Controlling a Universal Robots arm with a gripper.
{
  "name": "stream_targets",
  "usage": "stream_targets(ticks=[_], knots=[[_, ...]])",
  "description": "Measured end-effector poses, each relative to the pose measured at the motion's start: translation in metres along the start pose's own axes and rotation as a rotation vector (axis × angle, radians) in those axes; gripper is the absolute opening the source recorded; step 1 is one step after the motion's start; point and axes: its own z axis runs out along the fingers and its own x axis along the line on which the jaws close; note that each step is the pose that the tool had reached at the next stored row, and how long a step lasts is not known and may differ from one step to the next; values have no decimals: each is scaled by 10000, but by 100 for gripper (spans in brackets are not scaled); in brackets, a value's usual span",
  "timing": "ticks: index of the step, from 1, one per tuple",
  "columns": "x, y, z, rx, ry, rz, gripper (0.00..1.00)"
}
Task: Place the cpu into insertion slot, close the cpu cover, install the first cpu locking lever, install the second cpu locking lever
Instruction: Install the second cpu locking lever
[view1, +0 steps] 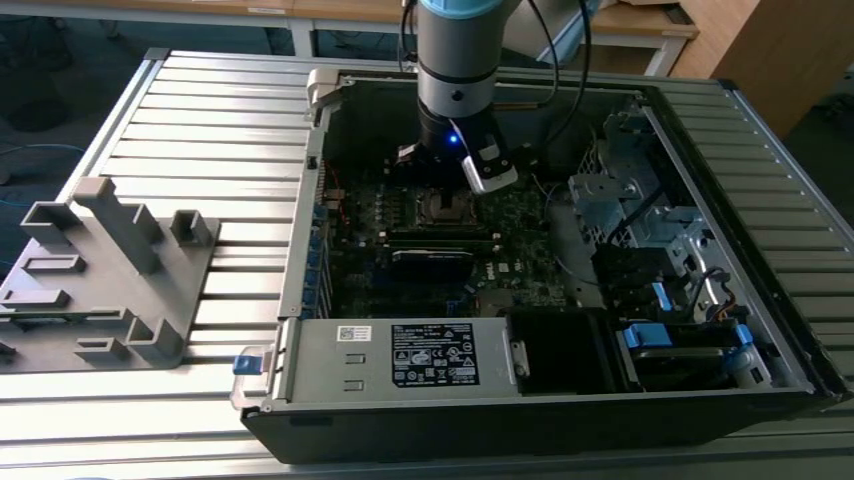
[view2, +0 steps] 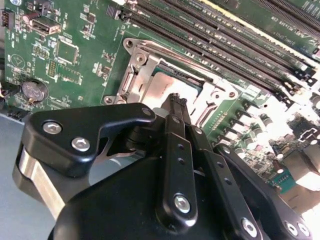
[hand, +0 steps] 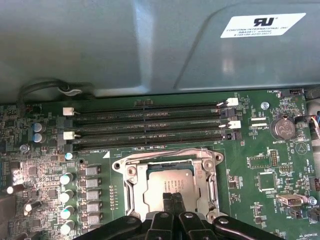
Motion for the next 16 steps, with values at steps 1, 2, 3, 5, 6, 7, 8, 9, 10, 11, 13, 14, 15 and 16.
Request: stream_targets(ticks=[1,2,3,5,6,7,8,9,10,11,13,14,15,16], knots=[[0,0,0,1,0,0,11],[0,1,1,47,-3,-1,11],[-2,2,3,156,-6,-6,11],[-8,3,8,282,-1,-8,11],[-13,6,10,342,8,-11,11],[-22,11,12,375,29,-11,11],[-36,19,15,394,64,-8,11],[-57,26,17,406,128,-2,11],[-82,32,20,416,212,5,11],[-102,36,23,423,285,10,11],[-107,37,23,429,309,11,11],[-107,38,24,454,307,11,11],[-108,41,24,513,305,8,11],[-109,41,24,535,306,6,11]])
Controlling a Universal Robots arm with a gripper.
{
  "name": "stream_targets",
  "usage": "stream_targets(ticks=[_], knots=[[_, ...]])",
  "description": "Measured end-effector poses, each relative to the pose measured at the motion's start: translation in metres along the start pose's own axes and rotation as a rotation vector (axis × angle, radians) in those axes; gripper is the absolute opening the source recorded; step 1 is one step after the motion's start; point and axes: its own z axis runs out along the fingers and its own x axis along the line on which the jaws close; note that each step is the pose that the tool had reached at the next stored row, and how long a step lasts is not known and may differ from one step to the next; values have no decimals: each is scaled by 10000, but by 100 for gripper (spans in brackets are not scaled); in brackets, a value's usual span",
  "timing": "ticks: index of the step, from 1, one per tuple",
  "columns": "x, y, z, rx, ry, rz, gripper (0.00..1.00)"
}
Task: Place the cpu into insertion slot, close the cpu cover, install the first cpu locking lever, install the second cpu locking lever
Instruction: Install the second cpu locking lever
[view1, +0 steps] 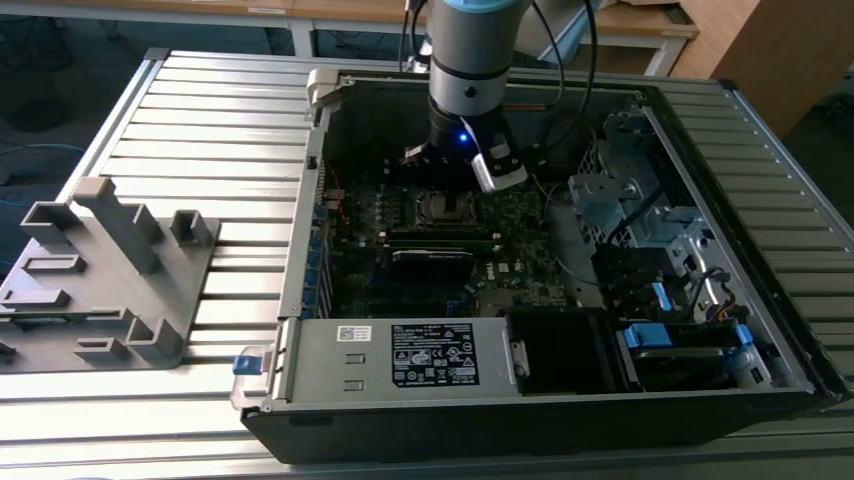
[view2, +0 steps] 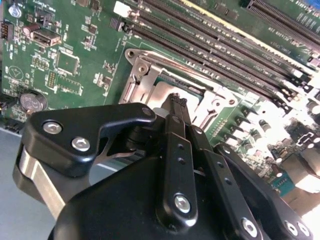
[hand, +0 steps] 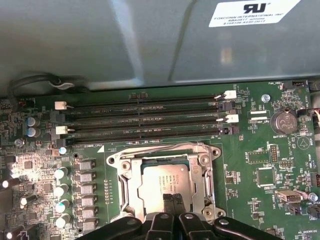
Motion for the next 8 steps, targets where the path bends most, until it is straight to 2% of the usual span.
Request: stream_targets(ticks=[4,8], knots=[[2,5,2,1,-2,4,11],[24,41,7,3,-3,25,11]])
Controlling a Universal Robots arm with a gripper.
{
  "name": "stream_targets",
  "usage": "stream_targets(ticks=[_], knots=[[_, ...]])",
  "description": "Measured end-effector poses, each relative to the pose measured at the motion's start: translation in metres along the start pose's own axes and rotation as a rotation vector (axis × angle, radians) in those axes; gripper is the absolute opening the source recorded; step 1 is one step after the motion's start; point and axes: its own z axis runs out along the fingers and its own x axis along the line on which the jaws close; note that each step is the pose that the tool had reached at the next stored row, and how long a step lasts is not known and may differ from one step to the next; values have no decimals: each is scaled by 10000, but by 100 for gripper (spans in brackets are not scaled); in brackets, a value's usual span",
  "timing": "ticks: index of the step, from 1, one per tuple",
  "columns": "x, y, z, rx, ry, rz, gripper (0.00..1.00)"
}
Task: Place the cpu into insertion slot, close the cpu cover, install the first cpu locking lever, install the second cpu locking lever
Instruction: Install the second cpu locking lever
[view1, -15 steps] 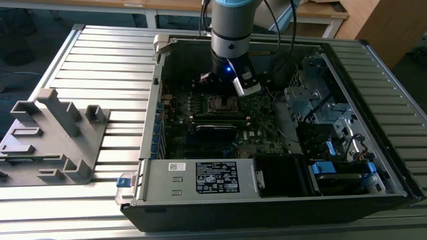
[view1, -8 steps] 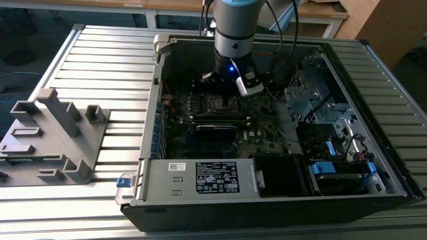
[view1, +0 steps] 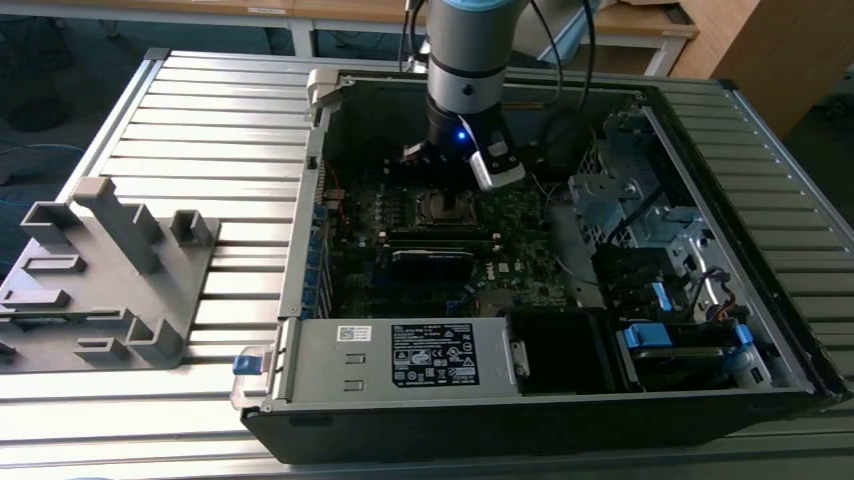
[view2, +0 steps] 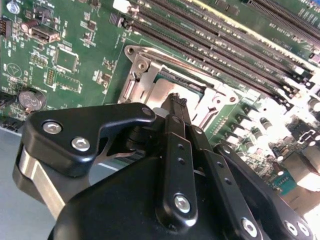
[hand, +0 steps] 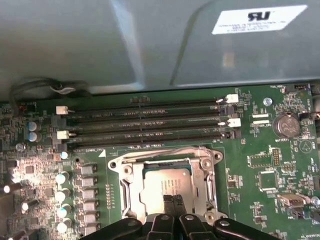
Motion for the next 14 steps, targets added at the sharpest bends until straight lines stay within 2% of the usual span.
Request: stream_targets(ticks=[4,14], knots=[[29,18,5,0,-1,17,11],[28,19,-9,11,-1,16,11]])
